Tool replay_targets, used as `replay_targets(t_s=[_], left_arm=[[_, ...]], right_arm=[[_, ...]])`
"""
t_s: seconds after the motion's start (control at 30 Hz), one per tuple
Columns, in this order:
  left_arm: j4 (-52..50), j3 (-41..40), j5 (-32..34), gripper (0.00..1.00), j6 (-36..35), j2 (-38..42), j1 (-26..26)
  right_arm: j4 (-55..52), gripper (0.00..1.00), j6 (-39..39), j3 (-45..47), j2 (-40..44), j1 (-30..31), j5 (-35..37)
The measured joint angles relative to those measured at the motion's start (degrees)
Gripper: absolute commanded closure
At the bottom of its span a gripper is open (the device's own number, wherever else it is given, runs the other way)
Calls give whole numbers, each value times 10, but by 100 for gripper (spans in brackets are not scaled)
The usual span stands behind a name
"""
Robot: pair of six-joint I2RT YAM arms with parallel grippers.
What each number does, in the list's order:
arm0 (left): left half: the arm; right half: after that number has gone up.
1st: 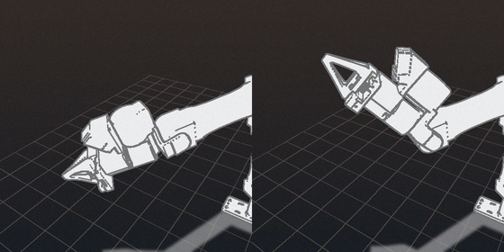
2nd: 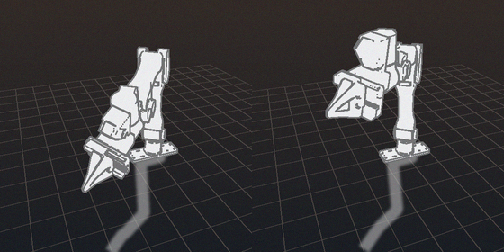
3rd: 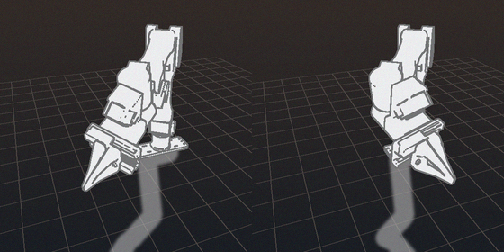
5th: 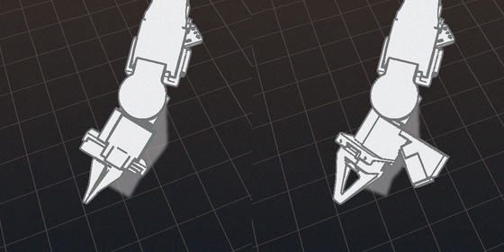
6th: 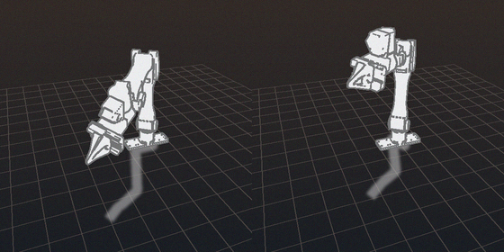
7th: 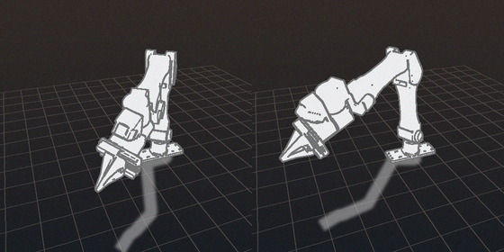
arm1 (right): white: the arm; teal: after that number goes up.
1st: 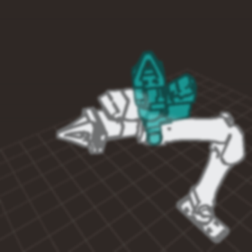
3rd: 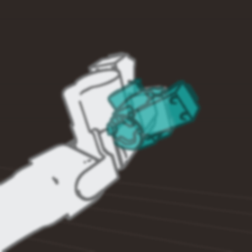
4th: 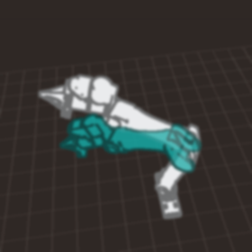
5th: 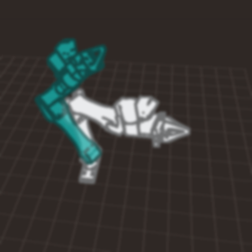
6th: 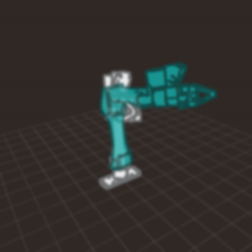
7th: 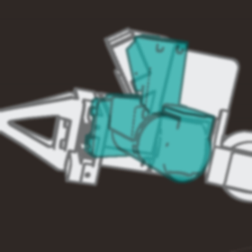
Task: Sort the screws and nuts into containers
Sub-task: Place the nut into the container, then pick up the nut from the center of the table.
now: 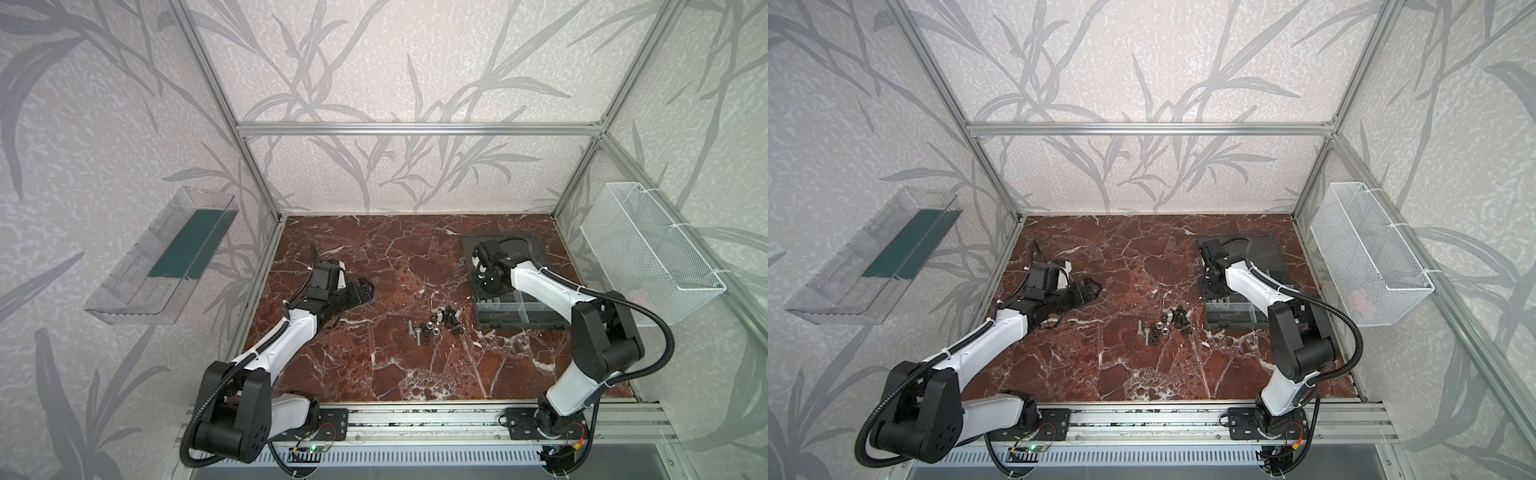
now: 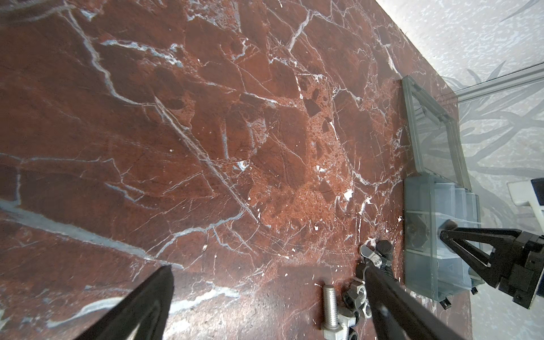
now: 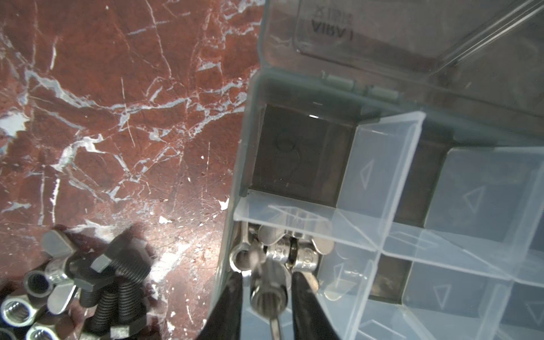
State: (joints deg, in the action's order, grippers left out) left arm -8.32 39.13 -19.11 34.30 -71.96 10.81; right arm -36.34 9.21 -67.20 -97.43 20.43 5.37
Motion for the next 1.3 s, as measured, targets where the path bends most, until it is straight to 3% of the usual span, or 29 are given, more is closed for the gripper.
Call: replay_targets(t_s=[0.27,0.67,0.93,1.3], left_arm=[[0,0,0,1,0,0,0],[0,0,0,1,2,0,0],[1,0,-1,1,2,0,0],[1,0,-1,1,2,0,0]], right_arm=[[-3,56,-9,-1,7,0,4],[54,55,-48,44,123,43,-151],[87,56,-41,50,103,88,-212],[110,56,-12,39,2,128,-265]])
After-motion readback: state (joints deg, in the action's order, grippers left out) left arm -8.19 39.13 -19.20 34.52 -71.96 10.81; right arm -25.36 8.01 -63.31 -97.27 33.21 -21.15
